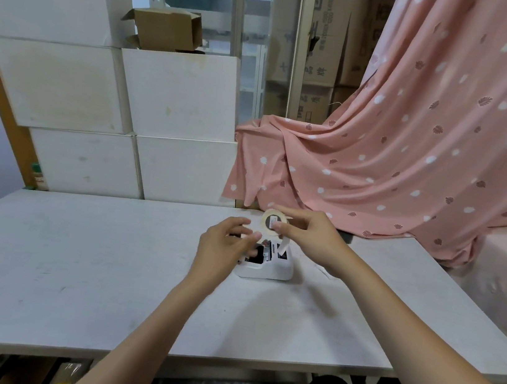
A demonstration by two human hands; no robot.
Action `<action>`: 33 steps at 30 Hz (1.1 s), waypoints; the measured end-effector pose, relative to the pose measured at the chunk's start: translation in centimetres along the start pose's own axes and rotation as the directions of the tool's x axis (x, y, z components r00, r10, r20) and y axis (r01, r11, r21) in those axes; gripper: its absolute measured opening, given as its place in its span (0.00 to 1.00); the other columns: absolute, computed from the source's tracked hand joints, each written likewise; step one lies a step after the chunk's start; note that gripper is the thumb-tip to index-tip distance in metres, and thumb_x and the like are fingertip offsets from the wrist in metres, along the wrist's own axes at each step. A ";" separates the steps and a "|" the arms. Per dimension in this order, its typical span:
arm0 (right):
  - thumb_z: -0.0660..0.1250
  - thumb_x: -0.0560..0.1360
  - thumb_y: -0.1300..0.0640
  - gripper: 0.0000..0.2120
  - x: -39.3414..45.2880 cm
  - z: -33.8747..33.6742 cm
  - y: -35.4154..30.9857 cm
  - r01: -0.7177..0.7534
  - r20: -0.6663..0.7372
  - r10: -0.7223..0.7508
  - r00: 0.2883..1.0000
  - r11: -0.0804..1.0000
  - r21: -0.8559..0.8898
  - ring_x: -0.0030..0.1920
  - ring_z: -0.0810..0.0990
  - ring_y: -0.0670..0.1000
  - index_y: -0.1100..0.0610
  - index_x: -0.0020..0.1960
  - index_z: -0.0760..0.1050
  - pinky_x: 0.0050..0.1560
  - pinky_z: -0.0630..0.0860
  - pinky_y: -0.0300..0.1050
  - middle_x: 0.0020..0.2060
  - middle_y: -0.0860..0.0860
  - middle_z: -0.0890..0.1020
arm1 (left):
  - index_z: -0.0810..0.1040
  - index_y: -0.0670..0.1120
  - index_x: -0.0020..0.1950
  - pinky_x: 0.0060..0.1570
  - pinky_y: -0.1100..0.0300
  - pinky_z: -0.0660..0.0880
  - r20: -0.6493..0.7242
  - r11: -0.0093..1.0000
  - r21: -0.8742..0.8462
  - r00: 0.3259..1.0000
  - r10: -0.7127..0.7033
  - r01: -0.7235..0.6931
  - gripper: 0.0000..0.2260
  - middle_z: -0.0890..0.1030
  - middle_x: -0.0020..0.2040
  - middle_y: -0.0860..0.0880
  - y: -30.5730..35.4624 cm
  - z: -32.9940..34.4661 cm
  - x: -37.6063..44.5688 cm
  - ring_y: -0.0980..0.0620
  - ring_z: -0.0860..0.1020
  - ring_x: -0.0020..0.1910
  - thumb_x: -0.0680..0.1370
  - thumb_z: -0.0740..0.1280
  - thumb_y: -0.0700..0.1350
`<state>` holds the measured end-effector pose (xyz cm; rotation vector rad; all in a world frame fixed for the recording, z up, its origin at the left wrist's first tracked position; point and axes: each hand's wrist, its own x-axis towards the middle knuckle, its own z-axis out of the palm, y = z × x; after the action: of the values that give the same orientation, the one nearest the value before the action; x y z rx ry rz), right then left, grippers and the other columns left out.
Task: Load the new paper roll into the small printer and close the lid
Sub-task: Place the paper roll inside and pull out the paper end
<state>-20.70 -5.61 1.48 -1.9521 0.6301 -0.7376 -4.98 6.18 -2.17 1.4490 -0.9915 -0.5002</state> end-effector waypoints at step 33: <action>0.70 0.78 0.53 0.23 6.6 2.2 3.4 0.126 0.323 0.164 0.932 0.690 -0.713 0.62 0.75 0.50 0.47 0.72 0.74 0.54 0.66 0.41 0.67 0.46 0.79 | 0.82 0.59 0.57 0.39 0.56 0.76 0.020 0.857 0.513 0.999 0.045 -0.049 0.09 0.77 0.28 0.51 -9.8 2.8 1.1 0.50 0.79 0.36 0.78 0.70 0.50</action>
<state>-15.05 -10.34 -0.83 -2.7219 0.7800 -0.0518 -3.94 2.56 -11.65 1.8917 -1.2239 -0.2046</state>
